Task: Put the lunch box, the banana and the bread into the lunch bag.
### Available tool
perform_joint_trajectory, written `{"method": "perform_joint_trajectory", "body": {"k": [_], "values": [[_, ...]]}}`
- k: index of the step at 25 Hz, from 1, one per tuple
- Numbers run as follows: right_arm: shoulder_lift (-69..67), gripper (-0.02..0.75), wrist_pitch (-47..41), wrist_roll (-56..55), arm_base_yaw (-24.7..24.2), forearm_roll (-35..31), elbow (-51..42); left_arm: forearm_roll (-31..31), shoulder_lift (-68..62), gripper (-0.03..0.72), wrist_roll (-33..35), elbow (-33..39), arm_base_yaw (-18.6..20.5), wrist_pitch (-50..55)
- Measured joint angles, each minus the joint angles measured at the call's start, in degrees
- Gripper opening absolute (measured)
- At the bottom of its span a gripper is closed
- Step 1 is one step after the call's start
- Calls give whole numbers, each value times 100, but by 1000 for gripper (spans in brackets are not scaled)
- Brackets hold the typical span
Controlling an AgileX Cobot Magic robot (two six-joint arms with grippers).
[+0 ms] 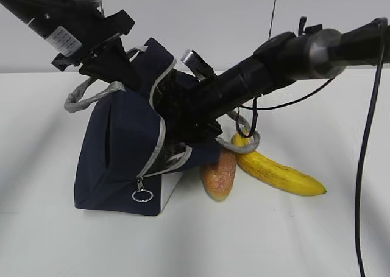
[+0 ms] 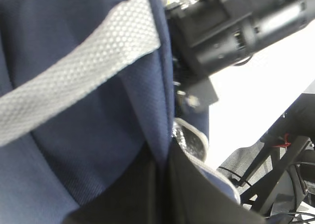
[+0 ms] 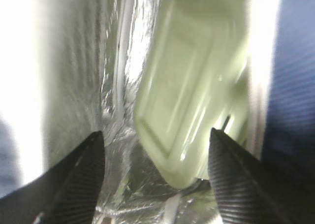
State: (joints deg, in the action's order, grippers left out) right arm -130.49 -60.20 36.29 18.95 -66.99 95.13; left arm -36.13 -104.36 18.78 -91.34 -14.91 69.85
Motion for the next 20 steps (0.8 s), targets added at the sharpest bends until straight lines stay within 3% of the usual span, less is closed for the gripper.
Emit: {"method": "perform_joint_trajectory", "body": {"k": [3,8,20], "values": [[0,491,-604,-358,-21,651,525,6,0,-1,0,0,0,0],[11,493,-847,-888,-21,1540,1277,6,0,-1,0,0,0,0],[1037,492,-964,-1237,-21,2908,1493,85,0,-1,0,0,0,0]]}}
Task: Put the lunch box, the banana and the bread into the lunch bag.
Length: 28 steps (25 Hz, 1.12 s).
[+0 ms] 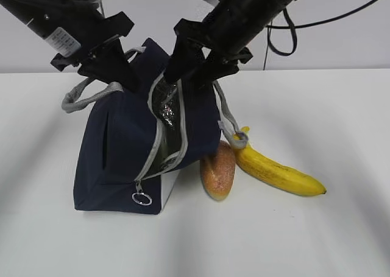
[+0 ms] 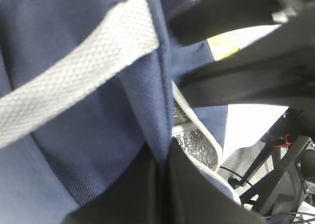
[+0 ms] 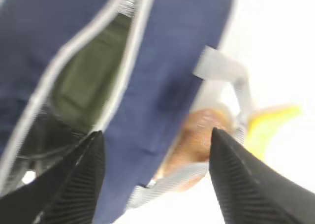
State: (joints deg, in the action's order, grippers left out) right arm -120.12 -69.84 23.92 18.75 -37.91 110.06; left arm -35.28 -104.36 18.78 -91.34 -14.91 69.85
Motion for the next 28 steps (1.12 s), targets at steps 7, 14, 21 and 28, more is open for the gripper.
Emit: {"method": "perform_joint_trajectory", "body": {"k": [7,14,21,28], "values": [[479,492,-42,-461,0,1419,13,157,0,-1,0,0,0,0],[468,492,-56,-586,0,1845,-195,476,0,-1,0,0,0,0],[456,491,-66,-704,0,2547,-451,1432,0,-1,-426,0,0,19],[456,491,-66,-682,0,3524,-1333,1569,0,-1,-513,0,0,23]]}}
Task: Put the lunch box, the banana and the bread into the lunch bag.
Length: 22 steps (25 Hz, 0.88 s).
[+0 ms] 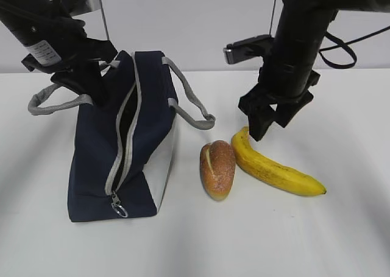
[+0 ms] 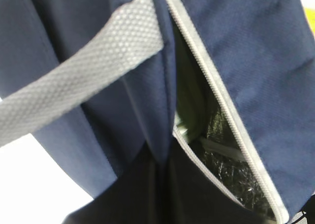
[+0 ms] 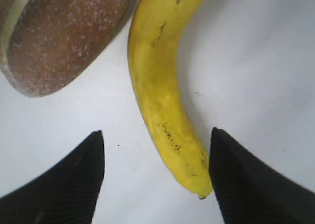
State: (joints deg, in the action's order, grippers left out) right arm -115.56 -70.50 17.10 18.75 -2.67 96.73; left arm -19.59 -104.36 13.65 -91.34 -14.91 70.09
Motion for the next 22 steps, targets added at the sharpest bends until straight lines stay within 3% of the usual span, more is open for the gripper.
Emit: {"method": "perform_joint_trajectory", "body": {"k": [13,22], "values": [[0,491,35,1820,0,-29,-401,-59,0,-1,-6,0,0,0],[-143,491,38,1996,0,-112,-435,-283,0,-1,-12,0,0,0]]}}
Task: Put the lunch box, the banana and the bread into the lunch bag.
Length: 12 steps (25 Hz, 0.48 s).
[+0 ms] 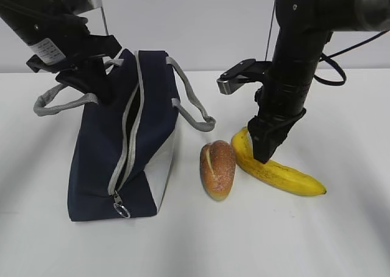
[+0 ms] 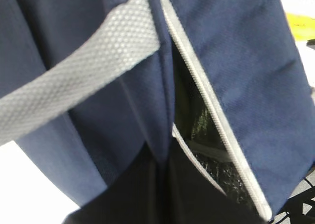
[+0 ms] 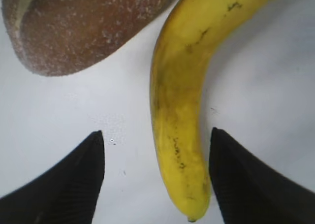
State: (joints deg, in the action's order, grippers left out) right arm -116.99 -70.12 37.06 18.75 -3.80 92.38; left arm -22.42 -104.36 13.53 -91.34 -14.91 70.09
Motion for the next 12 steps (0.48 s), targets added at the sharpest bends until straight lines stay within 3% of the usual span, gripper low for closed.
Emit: {"method": "perform_joint_trajectory", "body": {"k": [12], "values": [[-550,491,94,15,0,-200,0,-18,0,-2,-11,0,0,0]]}}
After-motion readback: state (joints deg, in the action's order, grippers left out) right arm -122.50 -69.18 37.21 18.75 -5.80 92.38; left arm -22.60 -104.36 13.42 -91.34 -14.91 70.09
